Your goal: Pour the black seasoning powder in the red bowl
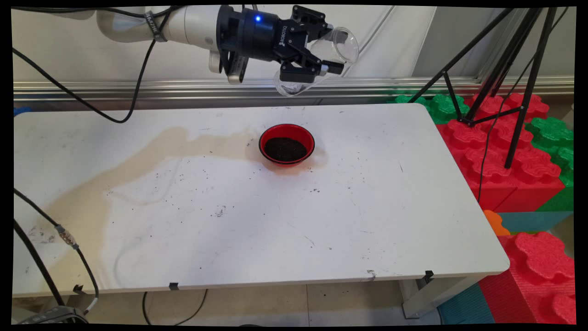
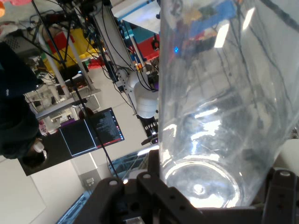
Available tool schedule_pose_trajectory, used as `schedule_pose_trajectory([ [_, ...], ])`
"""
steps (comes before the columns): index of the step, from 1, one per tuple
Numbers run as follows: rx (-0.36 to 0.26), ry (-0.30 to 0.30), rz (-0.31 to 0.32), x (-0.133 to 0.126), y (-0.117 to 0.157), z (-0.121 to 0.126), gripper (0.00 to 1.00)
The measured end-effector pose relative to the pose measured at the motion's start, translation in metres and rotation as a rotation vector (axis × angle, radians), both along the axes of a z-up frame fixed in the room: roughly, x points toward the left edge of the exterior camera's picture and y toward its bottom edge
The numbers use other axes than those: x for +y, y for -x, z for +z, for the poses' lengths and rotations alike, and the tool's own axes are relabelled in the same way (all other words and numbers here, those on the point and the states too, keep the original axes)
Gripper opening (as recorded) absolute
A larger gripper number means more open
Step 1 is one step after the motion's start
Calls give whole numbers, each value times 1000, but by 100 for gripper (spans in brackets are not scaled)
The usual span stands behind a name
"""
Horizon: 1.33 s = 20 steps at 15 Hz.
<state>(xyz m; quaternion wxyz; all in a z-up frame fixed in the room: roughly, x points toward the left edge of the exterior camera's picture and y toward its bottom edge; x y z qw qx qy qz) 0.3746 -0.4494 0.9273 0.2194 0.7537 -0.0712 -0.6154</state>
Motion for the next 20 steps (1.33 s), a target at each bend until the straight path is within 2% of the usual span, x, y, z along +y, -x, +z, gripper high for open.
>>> schedule_pose_trajectory([
  [20,123,35,35,-11,-9,16,0],
])
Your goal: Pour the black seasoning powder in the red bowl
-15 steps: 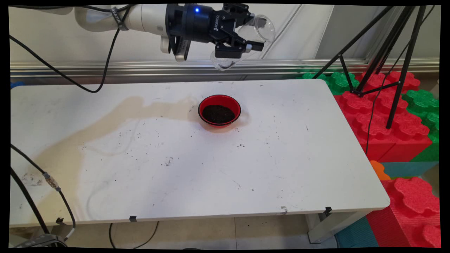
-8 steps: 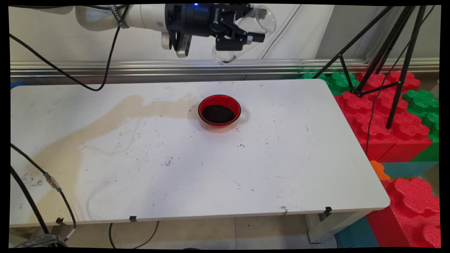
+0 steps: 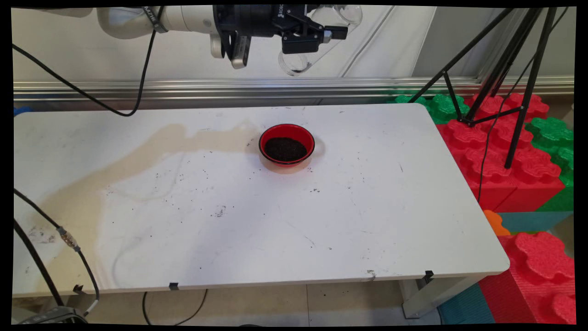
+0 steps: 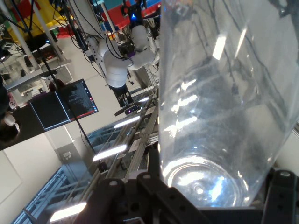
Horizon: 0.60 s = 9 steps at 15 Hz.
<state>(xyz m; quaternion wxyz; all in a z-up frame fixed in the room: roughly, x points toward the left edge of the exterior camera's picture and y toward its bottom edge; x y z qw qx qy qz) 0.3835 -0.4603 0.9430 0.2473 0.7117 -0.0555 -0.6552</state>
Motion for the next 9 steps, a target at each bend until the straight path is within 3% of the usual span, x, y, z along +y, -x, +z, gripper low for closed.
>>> schedule_pose_trajectory([
  [9,26,8,11,4,-3,4,0],
])
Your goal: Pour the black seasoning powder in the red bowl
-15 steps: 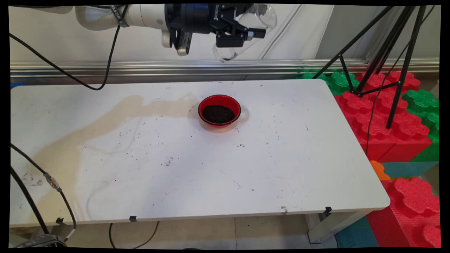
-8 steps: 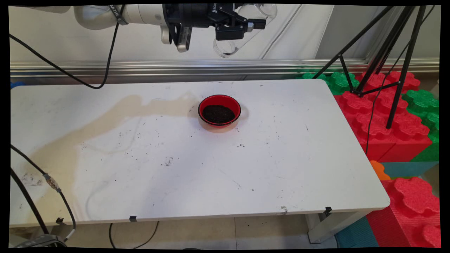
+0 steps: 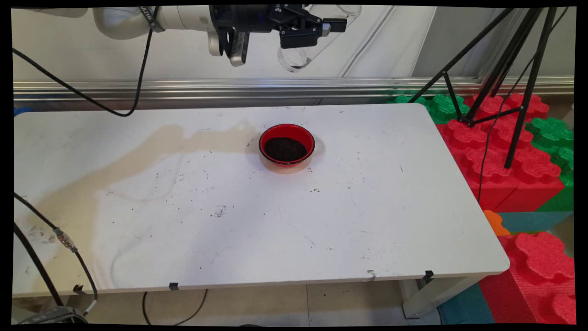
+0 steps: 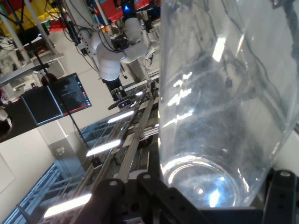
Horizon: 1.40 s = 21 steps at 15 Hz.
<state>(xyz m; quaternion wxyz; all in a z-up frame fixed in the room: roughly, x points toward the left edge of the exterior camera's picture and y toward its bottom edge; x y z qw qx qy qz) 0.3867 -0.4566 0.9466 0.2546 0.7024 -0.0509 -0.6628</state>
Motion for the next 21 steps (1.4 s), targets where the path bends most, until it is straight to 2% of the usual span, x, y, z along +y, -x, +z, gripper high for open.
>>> schedule_pose_trajectory([
  [6,-17,30,13,-1,-5,-4,0],
  [10,-41,74,16,-3,-8,-6,0],
  [21,-139,291,-17,1,-13,-11,0],
])
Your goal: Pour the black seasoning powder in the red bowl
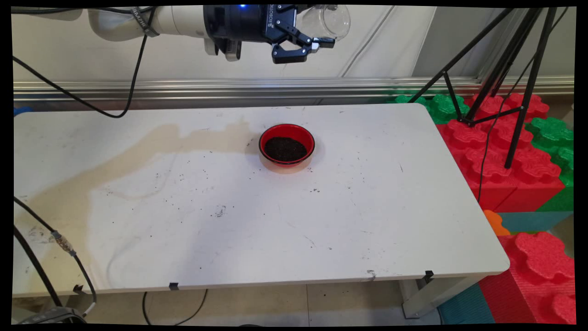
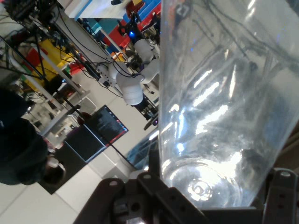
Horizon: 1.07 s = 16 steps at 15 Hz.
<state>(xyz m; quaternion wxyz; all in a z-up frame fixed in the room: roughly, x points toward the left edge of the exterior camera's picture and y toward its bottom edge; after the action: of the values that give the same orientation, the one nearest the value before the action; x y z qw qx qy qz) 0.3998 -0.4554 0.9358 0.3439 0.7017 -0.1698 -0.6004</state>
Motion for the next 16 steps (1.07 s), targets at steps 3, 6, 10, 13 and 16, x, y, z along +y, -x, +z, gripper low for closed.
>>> schedule_pose_trajectory([
  [3,-19,42,-13,2,0,-1,0],
  [6,-40,88,-31,8,1,-2,0],
  [10,-77,158,-51,14,1,-6,0],
  [13,-117,227,-68,18,-2,-10,0],
  [16,-148,279,-83,22,-3,-13,0],
])
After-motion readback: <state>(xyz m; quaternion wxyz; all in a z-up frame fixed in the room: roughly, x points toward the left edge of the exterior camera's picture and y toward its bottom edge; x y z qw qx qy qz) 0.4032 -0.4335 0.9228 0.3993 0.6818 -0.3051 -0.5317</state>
